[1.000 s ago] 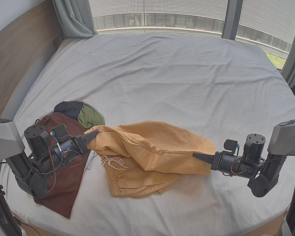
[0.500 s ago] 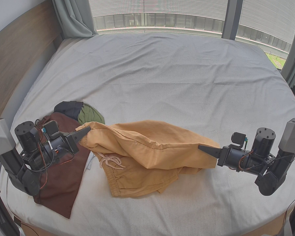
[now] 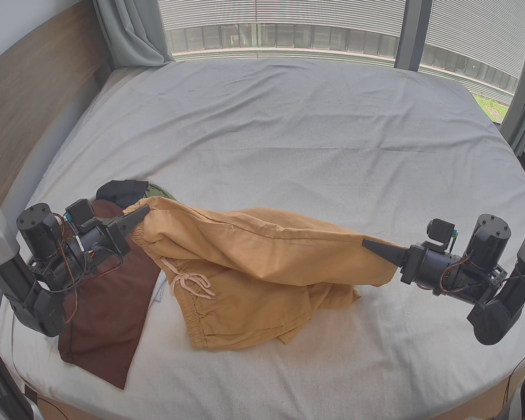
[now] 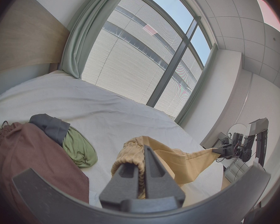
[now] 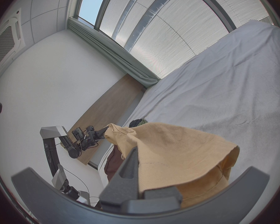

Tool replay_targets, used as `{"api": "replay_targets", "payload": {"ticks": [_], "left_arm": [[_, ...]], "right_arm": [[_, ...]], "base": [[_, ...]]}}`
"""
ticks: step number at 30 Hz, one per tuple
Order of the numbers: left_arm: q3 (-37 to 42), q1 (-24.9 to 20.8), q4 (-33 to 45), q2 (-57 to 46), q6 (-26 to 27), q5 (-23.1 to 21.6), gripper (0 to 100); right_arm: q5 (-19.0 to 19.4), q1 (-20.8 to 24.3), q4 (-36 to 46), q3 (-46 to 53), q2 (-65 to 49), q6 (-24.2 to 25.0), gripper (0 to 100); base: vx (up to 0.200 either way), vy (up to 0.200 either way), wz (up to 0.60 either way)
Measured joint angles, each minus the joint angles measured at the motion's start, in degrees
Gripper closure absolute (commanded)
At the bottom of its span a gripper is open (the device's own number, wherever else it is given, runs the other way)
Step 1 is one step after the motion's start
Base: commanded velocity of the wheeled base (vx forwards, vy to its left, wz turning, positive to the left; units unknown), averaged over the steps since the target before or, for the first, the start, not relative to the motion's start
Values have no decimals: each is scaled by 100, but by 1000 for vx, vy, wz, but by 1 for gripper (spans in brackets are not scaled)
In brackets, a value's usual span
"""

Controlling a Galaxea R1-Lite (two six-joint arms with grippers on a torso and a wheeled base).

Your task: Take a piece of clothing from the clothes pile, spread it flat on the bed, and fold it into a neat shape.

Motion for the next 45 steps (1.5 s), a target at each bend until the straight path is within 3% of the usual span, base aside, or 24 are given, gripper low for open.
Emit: {"api": "replay_targets", "payload": {"ticks": [32, 45], "left_arm": [[-317, 223, -2, -94, -4, 2, 100], [-352, 217, -2, -99, 2, 13, 100]], "right_arm": [[-6, -61, 2, -84, -725, 311, 100], [5, -328, 2, -178, -780, 300, 100]], "base": [[0, 0, 0], [0, 0, 0]]}}
